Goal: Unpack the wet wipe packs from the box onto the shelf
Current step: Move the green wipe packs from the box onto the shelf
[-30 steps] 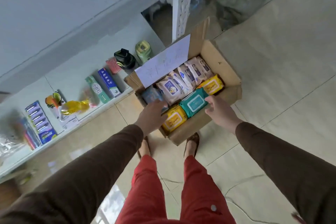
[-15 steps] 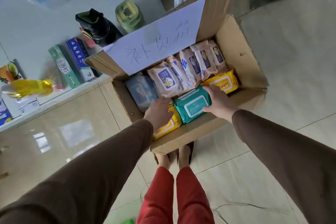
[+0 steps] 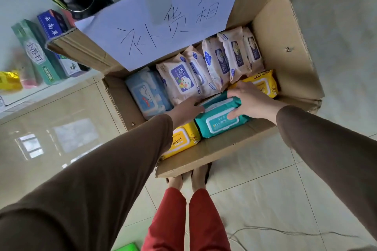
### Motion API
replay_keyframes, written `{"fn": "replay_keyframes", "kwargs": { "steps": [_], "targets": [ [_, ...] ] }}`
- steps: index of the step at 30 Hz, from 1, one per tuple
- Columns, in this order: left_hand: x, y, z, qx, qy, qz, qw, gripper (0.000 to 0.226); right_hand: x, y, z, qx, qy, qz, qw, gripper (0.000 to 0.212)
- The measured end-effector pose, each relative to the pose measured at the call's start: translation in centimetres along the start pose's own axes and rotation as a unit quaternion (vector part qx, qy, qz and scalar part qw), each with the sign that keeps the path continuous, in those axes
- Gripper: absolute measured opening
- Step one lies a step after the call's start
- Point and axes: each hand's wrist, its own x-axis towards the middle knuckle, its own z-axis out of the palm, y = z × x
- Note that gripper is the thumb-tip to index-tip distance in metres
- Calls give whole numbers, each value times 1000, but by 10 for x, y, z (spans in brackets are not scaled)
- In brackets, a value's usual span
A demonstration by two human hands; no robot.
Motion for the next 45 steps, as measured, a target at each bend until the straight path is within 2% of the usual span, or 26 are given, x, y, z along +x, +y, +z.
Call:
{"fn": "replay_keyframes", "kwargs": {
  "steps": [3,6,11,15,18,21,23,25,30,34,37,39,42,45],
  "targets": [
    [5,3,0,87,-3,-9,996,44,-9,14,-19,9,-33,12,999,45],
    [11,0,4,173,11,9,985,53,-24,32,-36,15,-41,59,997,45],
    [13,4,25,277,63,-20,958,76,-44,46,-53,5,-2,102,995,49],
    [9,18,31,356,94,-23,930,65,-65,52,-59,-1,55,94,994,48],
    [-8,30,26,284,108,-23,952,61,-86,47,-64,41,91,90,991,44],
    [-45,43,8,113,112,-26,987,45,-107,36,-71,104,108,89,985,36],
    [-80,51,-11,48,127,-18,991,39,-126,23,-80,151,115,87,978,31],
    [-120,54,-35,34,135,-9,990,37,-147,4,-91,194,121,74,971,30],
    [-246,54,-95,18,192,-4,981,36,-204,-75,-121,224,141,44,963,38],
    [-355,35,-138,-24,237,-5,971,32,-242,-156,-149,207,136,-7,969,59],
    [-440,13,-167,-63,274,3,960,33,-267,-228,-165,201,121,-55,970,46],
    [-500,-13,-186,-94,302,9,948,34,-282,-284,-171,177,109,-83,975,47],
    [-580,-63,-213,-112,331,22,937,36,-292,-371,-173,148,107,-126,975,63],
    [-653,-119,-239,-126,362,32,923,39,-299,-463,-169,128,106,-167,972,54]
  ]
}}
